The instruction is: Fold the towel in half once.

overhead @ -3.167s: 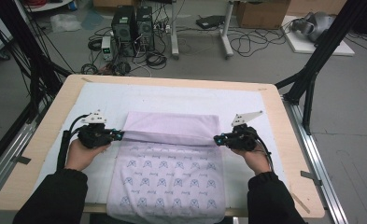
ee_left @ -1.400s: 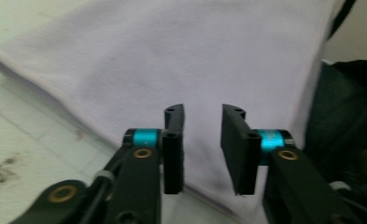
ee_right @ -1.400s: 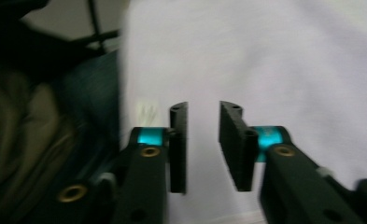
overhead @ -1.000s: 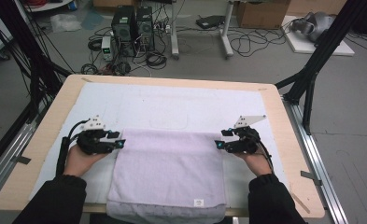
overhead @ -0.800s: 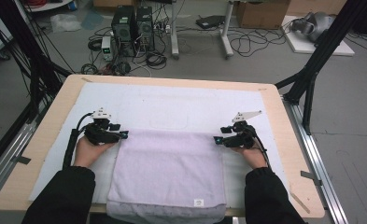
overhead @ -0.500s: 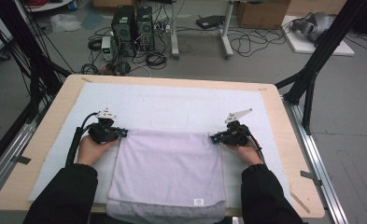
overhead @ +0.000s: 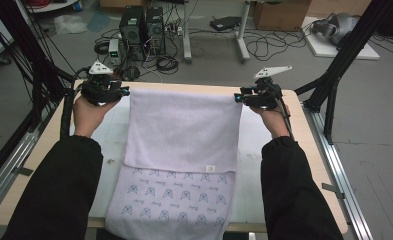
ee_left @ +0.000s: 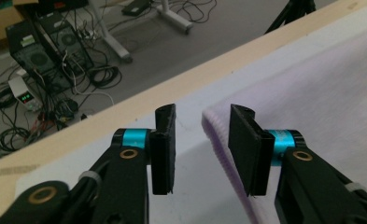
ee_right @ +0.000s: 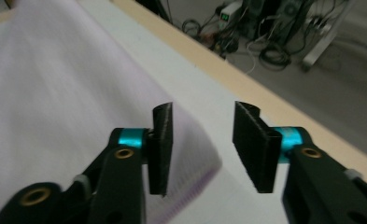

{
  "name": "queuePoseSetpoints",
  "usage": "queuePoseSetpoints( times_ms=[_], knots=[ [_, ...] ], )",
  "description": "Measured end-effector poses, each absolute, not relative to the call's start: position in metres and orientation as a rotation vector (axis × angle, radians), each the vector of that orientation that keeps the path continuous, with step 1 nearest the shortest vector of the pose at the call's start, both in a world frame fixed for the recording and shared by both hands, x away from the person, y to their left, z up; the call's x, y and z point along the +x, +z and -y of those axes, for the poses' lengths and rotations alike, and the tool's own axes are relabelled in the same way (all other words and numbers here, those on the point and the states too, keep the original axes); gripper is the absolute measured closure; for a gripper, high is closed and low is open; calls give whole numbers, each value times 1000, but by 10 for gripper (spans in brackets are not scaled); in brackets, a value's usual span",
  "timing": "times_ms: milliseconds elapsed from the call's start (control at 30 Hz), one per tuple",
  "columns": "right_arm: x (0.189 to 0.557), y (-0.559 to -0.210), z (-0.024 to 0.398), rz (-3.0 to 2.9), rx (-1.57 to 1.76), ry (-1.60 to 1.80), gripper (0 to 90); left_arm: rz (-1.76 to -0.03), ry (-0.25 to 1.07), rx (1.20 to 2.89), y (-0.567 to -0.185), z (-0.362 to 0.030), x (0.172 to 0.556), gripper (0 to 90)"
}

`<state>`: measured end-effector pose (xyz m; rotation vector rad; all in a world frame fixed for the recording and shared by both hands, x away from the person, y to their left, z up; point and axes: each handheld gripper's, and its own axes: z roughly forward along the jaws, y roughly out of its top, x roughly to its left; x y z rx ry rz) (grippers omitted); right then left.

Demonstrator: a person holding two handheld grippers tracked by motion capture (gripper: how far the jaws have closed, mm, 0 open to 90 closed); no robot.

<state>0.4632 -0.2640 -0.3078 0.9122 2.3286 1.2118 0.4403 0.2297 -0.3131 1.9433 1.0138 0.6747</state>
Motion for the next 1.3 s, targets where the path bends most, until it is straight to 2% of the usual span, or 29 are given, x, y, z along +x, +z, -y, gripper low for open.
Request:
queuePoseSetpoints(
  times_ms=[167, 333, 567, 867, 967, 1033, 1067, 1100, 1167, 1300],
  knots=[
    [447, -350, 263, -2449, 943, 1184, 436, -1016, 557, 1983, -356, -239, 422, 563],
    [412, -379, 261, -2509, 900, 1212, 456, -958, 494, 1994, -383, -239, 394, 548],
    [361, -402, 247, -2607, 777, 1239, 467, -852, 410, 2023, -407, -234, 347, 537],
    [323, -427, 232, -2724, 656, 1171, 522, -754, 314, 2111, -434, -227, 311, 529],
    [320, -439, 232, -2755, 663, 1152, 589, -733, 285, 2160, -441, -224, 311, 597],
    [318, -441, 235, -2726, 651, 1170, 738, -721, 314, 2174, -444, -223, 311, 687],
    [320, -441, 237, -2740, 661, 1190, 809, -725, 322, 2175, -443, -224, 312, 760],
    [321, -441, 238, -2749, 674, 1208, 855, -741, 317, 2167, -443, -224, 313, 815],
    [322, -440, 238, -2751, 650, 1204, 868, -748, 314, 2166, -440, -225, 314, 882],
    [320, -427, 239, -2731, 628, 1235, 869, -749, 338, 2135, -426, -229, 311, 887]
  ],
)
